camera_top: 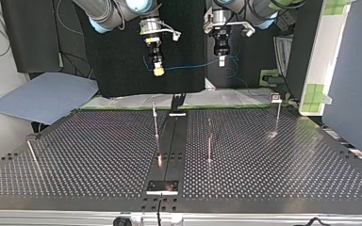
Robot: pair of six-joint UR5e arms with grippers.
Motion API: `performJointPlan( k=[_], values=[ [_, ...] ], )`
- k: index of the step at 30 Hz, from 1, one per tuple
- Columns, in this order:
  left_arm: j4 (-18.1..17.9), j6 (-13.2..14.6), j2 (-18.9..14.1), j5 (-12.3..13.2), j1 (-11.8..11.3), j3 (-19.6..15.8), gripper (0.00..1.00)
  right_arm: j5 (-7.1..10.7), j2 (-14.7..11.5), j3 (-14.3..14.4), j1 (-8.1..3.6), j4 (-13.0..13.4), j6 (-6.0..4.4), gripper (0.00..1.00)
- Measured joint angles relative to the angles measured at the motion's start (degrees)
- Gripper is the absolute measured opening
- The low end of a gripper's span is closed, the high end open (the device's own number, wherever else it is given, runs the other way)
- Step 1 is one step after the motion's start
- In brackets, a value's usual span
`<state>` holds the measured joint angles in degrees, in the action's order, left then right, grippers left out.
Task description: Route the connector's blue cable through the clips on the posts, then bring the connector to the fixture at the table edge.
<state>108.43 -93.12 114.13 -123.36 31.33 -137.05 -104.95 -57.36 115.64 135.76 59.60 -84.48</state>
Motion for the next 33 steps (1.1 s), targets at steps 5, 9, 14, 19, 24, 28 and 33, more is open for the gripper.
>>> performJointPlan(
  k=[5,9,14,19,24,28,33],
  values=[
    [0.32,0.19,1.29,0.07,-0.16,-0.52,0.00,-0.28,1.02,-0.01,-0.19,-1.02,0.07,0.00],
    [0.38,0.22,3.22,0.09,-0.18,-0.63,0.00,-0.34,2.69,-0.01,-0.25,-2.73,0.08,0.00],
    [0.39,0.22,4.79,0.09,-0.20,-0.64,0.00,-0.35,3.65,-0.01,-0.27,-5.29,0.08,0.00],
    [0.39,0.22,5.05,0.09,-0.20,-0.65,0.00,-0.35,3.76,-0.01,-0.27,-6.22,0.09,0.00],
    [0.39,0.23,5.07,0.09,-0.20,-0.65,0.00,-0.62,2.66,-0.58,-0.60,-7.43,0.91,0.00],
    [0.39,0.23,5.08,0.09,-0.20,-0.65,0.00,-0.69,0.82,-0.76,-0.69,-9.28,1.24,0.00],
    [0.39,0.22,5.08,0.09,-0.20,-0.65,0.00,-0.70,-1.86,-0.79,-0.70,-11.98,1.31,0.00]
  ],
)
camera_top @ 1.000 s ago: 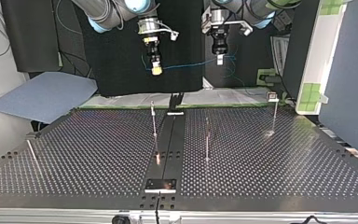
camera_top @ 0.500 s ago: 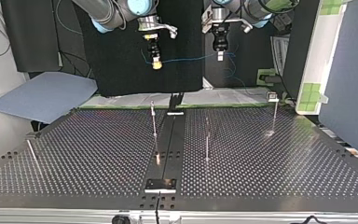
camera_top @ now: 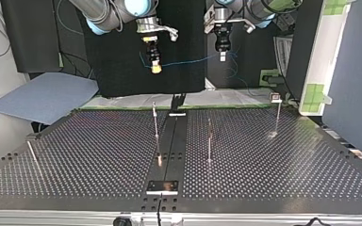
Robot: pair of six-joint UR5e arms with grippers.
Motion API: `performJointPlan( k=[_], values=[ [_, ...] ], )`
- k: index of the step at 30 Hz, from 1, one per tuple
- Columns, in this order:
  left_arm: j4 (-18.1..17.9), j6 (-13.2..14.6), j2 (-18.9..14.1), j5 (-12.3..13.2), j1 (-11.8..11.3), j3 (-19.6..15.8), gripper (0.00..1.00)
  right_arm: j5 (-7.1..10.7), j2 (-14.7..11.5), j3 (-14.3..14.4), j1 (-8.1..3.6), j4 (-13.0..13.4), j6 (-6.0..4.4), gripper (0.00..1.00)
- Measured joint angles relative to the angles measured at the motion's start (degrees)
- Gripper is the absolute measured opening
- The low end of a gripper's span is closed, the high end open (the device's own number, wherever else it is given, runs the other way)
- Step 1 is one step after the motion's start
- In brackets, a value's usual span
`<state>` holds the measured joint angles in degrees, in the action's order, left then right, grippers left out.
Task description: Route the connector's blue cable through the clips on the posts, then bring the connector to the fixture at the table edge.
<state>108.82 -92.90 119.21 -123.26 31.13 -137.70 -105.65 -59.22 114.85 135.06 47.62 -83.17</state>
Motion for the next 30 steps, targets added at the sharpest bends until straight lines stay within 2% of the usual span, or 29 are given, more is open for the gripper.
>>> performJointPlan(
  k=[7,15,19,22,25,30],
  values=[
    [0.00,0.00,0.00,0.00,0.00,0.00,0.00,0.00,-3.21,-0.01,-0.01,-3.51,0.01,0.00],
    [0.69,-0.68,-0.67,-0.25,-0.37,0.29,0.00,0.07,-3.96,-0.15,-0.13,-6.17,-0.11,0.00],
    [2.37,-2.37,-2.37,-0.74,-0.47,1.51,0.00,0.22,-5.07,-1.16,-0.31,-7.41,-1.22,0.00],
    [3.66,-3.68,-3.68,-0.33,-0.76,2.17,0.00,1.04,-6.58,-1.73,-0.43,-8.39,-2.71,0.00],
    [4.97,-4.92,-4.97,0.23,-1.10,3.16,0.00,2.17,-8.02,-1.89,-0.68,-8.25,-4.14,0.00],
    [7.45,-5.90,-7.46,0.27,-1.53,5.43,0.00,3.30,-10.25,-2.12,-1.03,-8.91,-6.39,0.00]
  ],
)
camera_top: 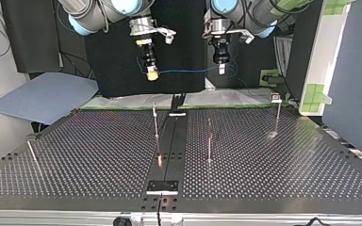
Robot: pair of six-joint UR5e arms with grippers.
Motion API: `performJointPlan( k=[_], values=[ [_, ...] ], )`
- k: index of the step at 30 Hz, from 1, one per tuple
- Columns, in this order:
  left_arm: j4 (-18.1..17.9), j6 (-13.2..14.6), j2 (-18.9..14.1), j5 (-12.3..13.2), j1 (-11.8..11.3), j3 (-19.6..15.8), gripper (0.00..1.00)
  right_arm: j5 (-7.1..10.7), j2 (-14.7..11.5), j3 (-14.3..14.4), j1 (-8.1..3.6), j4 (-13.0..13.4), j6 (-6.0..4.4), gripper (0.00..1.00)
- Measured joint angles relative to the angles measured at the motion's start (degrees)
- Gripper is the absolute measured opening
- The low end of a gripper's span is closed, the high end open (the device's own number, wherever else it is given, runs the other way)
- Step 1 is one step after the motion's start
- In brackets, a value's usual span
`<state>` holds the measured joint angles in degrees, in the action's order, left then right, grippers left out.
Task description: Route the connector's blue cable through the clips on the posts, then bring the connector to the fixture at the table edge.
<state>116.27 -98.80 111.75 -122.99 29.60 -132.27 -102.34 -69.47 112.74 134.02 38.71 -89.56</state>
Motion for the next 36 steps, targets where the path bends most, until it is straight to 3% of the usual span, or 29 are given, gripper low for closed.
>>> performJointPlan(
  k=[5,10,16,20,29,36],
  values=[
    [2.36,-0.29,-2.34,-0.80,-0.39,2.20,0.00,0.17,-2.26,-0.85,-0.85,-1.56,-2.25,0.00],
    [4.99,-0.47,-5.00,-2.03,-0.71,4.69,0.00,0.35,-4.86,-2.28,-2.48,-3.00,-4.85,0.00],
    [7.86,-0.49,-7.84,-3.15,-1.12,7.30,0.00,2.10,-7.72,-2.61,-5.03,-3.66,-6.53,0.00],
    [9.85,-0.36,-9.82,-3.45,-1.53,9.14,0.00,3.88,-8.90,-2.63,-6.87,-3.50,-6.57,0.00],
    [14.34,0.22,-14.34,-3.51,-2.58,10.53,0.00,8.65,-7.06,-3.75,-11.60,-2.55,-4.95,0.00],
    [18.00,0.33,-18.00,-2.06,-3.27,10.96,0.00,10.62,-6.82,-4.39,-12.64,-2.39,-4.39,0.00]
  ],
)
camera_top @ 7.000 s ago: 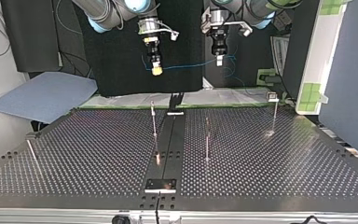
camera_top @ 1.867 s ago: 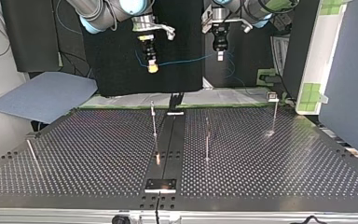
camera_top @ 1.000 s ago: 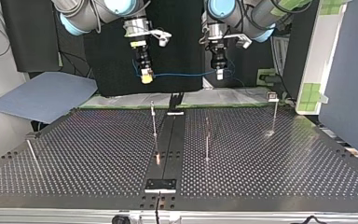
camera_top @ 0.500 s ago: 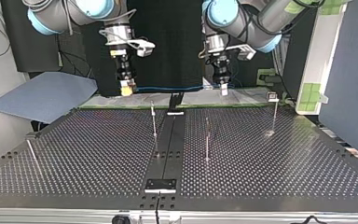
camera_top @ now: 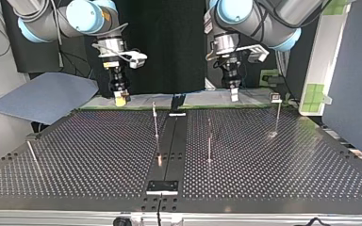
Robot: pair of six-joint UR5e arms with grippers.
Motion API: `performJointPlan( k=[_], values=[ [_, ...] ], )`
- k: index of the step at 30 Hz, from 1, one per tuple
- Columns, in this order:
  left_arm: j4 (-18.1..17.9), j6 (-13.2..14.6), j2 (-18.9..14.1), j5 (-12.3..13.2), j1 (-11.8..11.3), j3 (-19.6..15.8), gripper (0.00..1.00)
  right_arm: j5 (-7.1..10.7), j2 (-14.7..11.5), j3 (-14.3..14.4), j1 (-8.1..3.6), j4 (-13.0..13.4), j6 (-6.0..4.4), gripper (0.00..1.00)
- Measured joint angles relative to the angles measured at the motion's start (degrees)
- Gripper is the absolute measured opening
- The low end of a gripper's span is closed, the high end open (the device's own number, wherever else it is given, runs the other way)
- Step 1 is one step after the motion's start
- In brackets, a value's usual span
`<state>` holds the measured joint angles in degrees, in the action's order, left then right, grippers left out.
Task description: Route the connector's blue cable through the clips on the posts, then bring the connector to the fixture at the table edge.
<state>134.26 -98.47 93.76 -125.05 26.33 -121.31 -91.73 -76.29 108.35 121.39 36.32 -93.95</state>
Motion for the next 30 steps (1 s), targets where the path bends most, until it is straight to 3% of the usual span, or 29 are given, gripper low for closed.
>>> performJointPlan(
  k=[9,17,19,30],
  values=[
    [4.59,1.11,-3.67,3.13,-0.59,2.11,0.00,0.59,0.95,-2.93,0.74,-0.78,0.25,0.00],
    [8.48,1.51,-0.57,3.42,-1.08,4.38,0.00,1.41,4.72,-6.61,1.96,-2.50,3.17,0.00],
    [8.73,1.52,0.32,3.44,-1.40,4.58,0.00,1.44,5.70,-7.22,2.22,-2.26,3.51,0.00],
    [8.77,1.66,1.40,5.48,-3.17,6.15,0.00,1.78,8.19,-9.12,2.82,-0.56,1.77,0.00]
  ],
)
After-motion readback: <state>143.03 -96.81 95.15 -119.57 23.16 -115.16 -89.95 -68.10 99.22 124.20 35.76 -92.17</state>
